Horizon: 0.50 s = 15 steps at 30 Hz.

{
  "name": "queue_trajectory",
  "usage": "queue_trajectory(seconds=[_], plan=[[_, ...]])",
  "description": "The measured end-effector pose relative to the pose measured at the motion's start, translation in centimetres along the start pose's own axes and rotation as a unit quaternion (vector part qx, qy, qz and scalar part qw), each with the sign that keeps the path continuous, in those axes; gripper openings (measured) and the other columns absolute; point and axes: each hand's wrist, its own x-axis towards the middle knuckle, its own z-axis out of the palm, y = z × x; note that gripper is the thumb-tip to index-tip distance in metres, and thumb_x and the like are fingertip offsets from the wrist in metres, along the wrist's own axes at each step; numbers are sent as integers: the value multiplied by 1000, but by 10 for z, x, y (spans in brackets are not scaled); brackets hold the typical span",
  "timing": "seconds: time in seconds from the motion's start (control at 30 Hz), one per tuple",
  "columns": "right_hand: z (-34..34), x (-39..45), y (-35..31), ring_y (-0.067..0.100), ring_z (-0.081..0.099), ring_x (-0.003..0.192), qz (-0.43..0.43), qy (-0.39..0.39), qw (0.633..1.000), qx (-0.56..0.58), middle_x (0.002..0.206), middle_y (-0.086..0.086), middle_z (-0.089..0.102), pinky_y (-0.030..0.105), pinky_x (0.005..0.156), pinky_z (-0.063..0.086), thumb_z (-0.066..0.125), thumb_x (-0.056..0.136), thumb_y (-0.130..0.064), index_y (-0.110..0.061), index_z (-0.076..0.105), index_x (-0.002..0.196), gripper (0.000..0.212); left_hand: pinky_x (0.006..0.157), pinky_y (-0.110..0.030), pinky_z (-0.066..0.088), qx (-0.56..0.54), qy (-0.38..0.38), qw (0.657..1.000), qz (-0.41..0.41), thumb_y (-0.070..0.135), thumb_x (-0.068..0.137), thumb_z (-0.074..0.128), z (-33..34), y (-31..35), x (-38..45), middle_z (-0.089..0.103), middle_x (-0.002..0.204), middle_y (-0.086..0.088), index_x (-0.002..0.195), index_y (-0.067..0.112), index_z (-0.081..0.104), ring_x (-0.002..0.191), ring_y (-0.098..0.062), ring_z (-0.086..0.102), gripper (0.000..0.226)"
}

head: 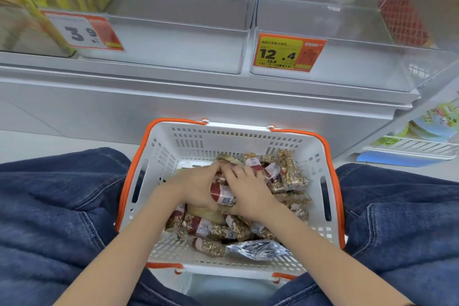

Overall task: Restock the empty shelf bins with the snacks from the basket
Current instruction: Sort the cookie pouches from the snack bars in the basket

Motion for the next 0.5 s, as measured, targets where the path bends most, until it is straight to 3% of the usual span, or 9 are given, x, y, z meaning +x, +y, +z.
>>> queue_trajectory(seconds=[0.1, 0.2, 0.27, 0.33, 0.43, 0.5], plan=[[-8, -9, 6, 30, 24, 135, 48, -18, 999, -17, 148, 8, 28, 56, 107, 27, 72, 76, -35, -18, 19, 146, 89, 82, -39, 52, -57, 21, 998, 11, 39, 58, 81, 12, 2, 0, 59, 108, 2, 118, 22, 38, 95, -16, 57, 76], [-9, -22, 42, 28, 28, 133, 159, 19, 987, -33, 144, 5, 34, 53, 107, 29, 69, 78, -23, -25, 26, 141, 76, 93, -34, 46, -144, 89, 983, -68, 29, 64, 84, 20, -25, 3, 48, 127, 1, 132, 17, 37, 113, -18, 49, 83], [0, -36, 69, 29, 30, 131, 224, 28, 972, -63, 144, 7, 32, 51, 104, 32, 64, 79, -12, -26, 24, 141, 75, 97, -36, 43, -103, 86, 978, -157, 29, 65, 83, 32, -55, -2, 45, 134, -8, 136, 13, 34, 119, -24, 46, 87], [13, -47, 85, 30, 30, 131, 276, -4, 957, -87, 147, 10, 29, 50, 102, 35, 54, 84, -9, -23, 16, 145, 74, 98, -38, 43, -25, 35, 970, -239, 40, 60, 83, 54, -80, -12, 46, 134, -11, 135, 15, 33, 121, -28, 45, 94], [23, -46, 85, 34, 15, 142, 299, -105, 943, -102, 157, 14, 9, 61, 110, 20, 45, 94, -24, -17, -5, 150, 76, 101, -40, 41, -6, -15, 956, -293, 58, 53, 80, 84, -88, -13, 47, 135, -13, 139, 11, 26, 123, -30, 45, 112], [17, -40, 80, 35, -4, 145, 281, -171, 941, -75, 158, 15, -10, 68, 109, 3, 51, 92, -40, -18, -16, 150, 91, 101, -38, 40, 8, 12, 948, -317, 65, 56, 75, 88, -86, -8, 47, 132, -14, 137, 5, 29, 123, -30, 45, 111]])
